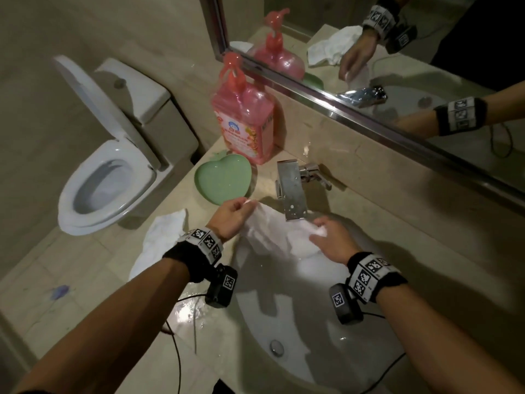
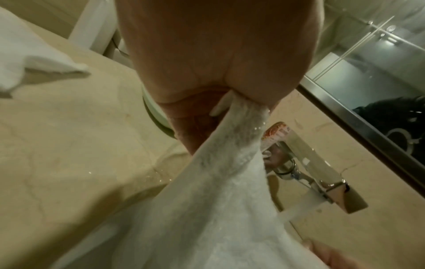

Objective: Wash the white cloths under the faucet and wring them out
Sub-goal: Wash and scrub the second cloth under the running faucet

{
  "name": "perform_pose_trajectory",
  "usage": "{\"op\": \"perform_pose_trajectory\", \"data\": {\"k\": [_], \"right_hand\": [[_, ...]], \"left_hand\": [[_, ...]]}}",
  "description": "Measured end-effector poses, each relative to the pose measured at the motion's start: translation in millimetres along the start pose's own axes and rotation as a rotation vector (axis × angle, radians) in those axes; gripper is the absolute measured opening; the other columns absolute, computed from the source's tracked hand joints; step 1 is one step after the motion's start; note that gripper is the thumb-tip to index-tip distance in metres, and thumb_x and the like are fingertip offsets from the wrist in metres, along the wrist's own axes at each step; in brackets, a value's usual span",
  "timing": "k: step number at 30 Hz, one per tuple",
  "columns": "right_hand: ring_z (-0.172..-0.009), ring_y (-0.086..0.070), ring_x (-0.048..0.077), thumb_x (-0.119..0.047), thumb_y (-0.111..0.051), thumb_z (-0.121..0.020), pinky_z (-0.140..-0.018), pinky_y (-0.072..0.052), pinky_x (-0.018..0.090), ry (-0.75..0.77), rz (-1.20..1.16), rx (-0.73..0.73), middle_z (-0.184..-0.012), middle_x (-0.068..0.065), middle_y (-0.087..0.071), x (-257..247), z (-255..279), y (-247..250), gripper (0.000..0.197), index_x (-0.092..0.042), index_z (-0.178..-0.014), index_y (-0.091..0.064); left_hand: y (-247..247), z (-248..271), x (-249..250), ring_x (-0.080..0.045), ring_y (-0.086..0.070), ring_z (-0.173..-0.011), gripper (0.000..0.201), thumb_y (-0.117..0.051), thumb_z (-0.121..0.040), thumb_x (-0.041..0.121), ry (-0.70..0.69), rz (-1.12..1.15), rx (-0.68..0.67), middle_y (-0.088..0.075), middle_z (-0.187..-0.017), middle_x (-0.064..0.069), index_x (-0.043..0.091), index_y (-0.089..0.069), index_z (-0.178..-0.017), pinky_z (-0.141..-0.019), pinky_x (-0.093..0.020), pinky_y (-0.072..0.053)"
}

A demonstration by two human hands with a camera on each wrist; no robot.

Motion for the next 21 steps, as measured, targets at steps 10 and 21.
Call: {"op": "perform_pose_trajectory", "data": {"k": [10, 21], "right_hand": [[-0.093, -0.07, 0.033, 0.014, -0.047, -0.09, -0.082, -0.058, 0.048, 0.047, -0.322, -0.043, -0.109, 0.021, -0.073, -25, 33, 7, 0.039, -0.009, -0.11, -0.073], [-0.099, -0.067, 0.027, -0.012, -0.072, -0.084, -0.085, -0.052, 0.034, 0.224, 0.127, 0.047, -0.106, 0.008, -0.073, -49, 49, -22, 0.032, -0.009, -0.115, -0.066]], "left_hand": [[-27, 23, 16, -0.013, -0.062, -0.057, 0.041, -0.05, -0.083, 0.056, 0.122, -0.21, -0.168, -0.062, -0.054, 0.01, 0.022, -0.061, -0.062, -0.066, -0.03, -0.052], [-93, 26, 36, -0.023, -0.068, -0.085, 0.024, -0.052, -0.085, 0.02, 0.181, -0.34, -0.348, -0.074, -0.085, -0.004, 0.013, -0.074, -0.08, -0.077, -0.031, -0.055]]}}
Point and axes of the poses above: each hand's wrist, its own z-axis away from the middle knuckle, its own y-axis out of the back of the hand, x = y × z, the point moved 3 cm from there along -z, towards the middle knuckle
